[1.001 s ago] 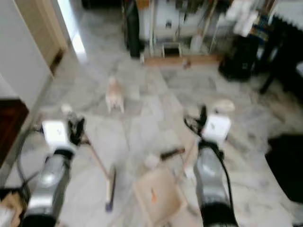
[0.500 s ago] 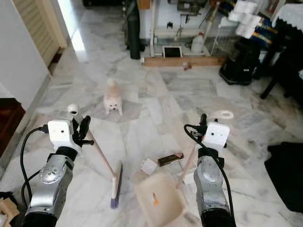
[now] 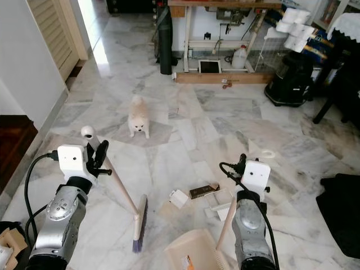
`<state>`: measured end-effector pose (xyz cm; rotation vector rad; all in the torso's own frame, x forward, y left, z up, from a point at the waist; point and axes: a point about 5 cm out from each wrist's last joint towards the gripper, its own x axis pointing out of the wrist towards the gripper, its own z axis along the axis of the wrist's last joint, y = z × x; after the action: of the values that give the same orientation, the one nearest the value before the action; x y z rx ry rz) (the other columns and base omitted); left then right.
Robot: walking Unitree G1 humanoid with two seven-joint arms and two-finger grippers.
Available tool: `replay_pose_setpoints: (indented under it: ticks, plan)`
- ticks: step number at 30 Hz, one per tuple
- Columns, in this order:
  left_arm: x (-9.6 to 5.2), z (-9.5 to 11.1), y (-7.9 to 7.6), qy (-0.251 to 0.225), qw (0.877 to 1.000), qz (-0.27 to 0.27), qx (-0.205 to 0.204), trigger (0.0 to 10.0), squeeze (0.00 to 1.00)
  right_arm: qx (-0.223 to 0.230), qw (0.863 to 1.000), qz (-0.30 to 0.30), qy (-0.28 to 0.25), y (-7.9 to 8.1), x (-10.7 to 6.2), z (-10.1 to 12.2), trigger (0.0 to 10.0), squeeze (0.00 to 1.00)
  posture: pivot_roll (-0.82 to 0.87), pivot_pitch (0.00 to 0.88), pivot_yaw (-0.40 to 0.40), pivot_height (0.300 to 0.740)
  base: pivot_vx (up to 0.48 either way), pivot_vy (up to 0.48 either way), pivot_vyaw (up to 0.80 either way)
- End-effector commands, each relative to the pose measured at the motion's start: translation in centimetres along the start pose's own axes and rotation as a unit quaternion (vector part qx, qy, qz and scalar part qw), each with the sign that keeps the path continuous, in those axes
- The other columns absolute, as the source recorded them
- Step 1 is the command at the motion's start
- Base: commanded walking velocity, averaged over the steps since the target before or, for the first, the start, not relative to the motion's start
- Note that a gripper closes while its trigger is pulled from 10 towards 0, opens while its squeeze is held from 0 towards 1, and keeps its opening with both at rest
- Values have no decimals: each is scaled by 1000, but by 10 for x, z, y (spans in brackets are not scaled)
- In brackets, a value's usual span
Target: Sweep floor
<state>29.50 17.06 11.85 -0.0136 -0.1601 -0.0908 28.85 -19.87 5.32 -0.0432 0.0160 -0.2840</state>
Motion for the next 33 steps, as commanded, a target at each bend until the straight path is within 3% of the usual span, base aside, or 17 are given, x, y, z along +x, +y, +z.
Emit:
replay_pose_setpoints:
  ticks: [1, 9, 17, 27, 28, 29, 32, 33]
  plan:
    - [3, 13, -2, -26, 1000, -10, 5, 10000, 0, -4, 1000, -4, 6, -3, -1, -5, 10000, 0, 37, 90, -6, 740, 0, 0, 0]
    - [2, 14, -2, -27, 1000, -14, 7, 10000, 0, 4, 1000, -17, 8, -5, -1, -7, 10000, 0, 39, 91, -2, 740, 0, 0, 0]
    - [3, 15, -3, -28, 999, -16, 8, 10000, 0, 11, 996, -83, -4, -19, 5, -2, 10000, 0, 42, 91, -1, 740, 0, 0, 0]
    - [4, 15, -4, -30, 999, -16, 8, 10000, 0, 13, 995, -97, -1, -21, 4, -5, 10000, 0, 44, 88, 0, 740, 0, 0, 0]
    - [4, 15, -4, -31, 999, -16, 8, 10000, 0, 13, 995, -98, -1, -20, 3, -5, 10000, 357, 43, 87, 1, 740, 0, 0, 0]
    - [4, 15, -4, -31, 999, -17, 8, 10000, 0, 14, 995, -98, -1, -20, 3, -6, 10000, 1000, 43, 87, 1, 740, 0, 0, 0]
    - [4, 15, -4, -31, 999, -18, 8, 10000, 0, 13, 995, -97, 1, -19, 3, -6, 10000, 1000, 43, 86, 1, 740, 0, 0, 0]
    - [4, 15, -4, -31, 999, -18, 8, 10000, 0, 13, 995, -96, 1, -19, 3, -6, 10000, 796, 44, 86, 1, 740, 0, 0, 0]
